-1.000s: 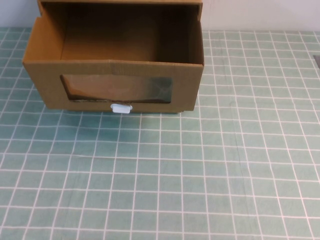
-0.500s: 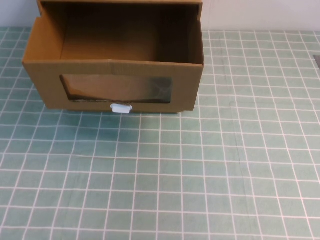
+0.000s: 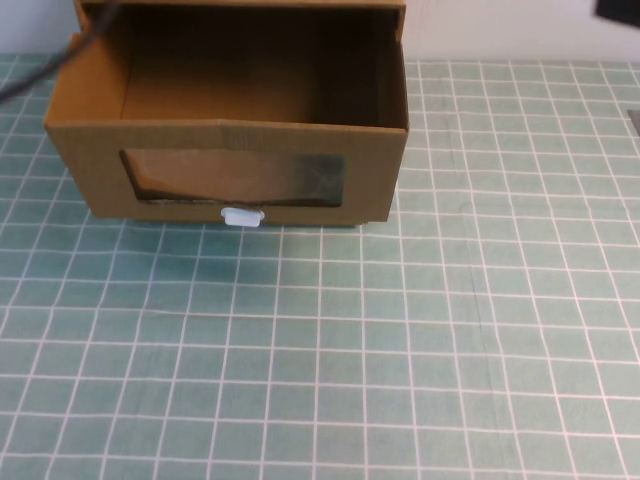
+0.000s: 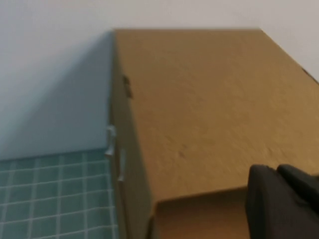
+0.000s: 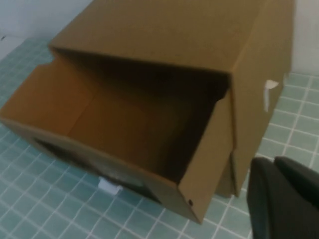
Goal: Close the shoe box
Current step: Press the shoe box with left arm
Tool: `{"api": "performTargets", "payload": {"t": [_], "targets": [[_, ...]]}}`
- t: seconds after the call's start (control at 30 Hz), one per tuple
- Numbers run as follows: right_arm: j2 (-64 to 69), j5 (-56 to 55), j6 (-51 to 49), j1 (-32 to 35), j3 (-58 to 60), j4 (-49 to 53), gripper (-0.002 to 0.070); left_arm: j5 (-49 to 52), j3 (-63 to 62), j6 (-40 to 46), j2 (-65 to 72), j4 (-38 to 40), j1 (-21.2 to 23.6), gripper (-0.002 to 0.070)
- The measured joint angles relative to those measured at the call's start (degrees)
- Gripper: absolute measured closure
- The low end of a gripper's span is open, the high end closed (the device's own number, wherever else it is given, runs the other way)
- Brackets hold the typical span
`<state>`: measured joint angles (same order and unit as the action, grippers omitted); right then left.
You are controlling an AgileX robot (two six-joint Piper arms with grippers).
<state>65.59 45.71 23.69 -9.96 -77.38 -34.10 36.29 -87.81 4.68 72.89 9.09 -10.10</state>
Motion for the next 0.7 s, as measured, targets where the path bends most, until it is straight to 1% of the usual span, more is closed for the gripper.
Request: {"api": "performTargets", "payload": {"t": [0.07, 0.13, 0.17, 0.23, 0.4, 0.5, 0.6, 0.7], "targets": [[1.93, 2.28, 8.16, 0.00, 0.00, -4.90, 0.0690, 0.92, 0.00, 10.24, 2.32, 7.34, 0.00, 0.0680], [3.15, 3.52, 12.29, -0.60, 0.00, -7.59, 0.0690, 2.27, 0.00, 17.89, 4.62, 13.86, 0.00, 0.0680], [3.58, 3.64, 13.88, -1.30, 0.00, -8.03, 0.0690, 2.90, -0.12, 20.66, 5.74, 16.24, 0.00, 0.0680], [4.05, 3.76, 16.17, -3.37, 0.00, -7.51, 0.0690, 4.18, -1.20, 23.37, 7.93, 19.11, 0.00, 0.0680], [4.35, 3.40, 17.19, -12.15, 0.00, 0.93, 0.0690, 11.17, -9.07, 25.22, 15.34, 23.11, 0.00, 0.0680], [4.35, 2.32, 14.47, -18.93, 0.00, 8.09, 0.0690, 15.12, -16.25, 24.25, 20.37, 24.14, 0.00, 0.0680], [4.48, 0.38, 8.29, -26.64, 0.00, 19.88, 0.0690, 18.30, -22.24, 21.64, 25.16, 24.34, 0.00, 0.0680], [4.61, -0.46, 0.87, -33.43, 0.00, 35.04, 0.0690, 21.30, -26.27, 19.62, 29.54, 24.34, 0.00, 0.0680]]}}
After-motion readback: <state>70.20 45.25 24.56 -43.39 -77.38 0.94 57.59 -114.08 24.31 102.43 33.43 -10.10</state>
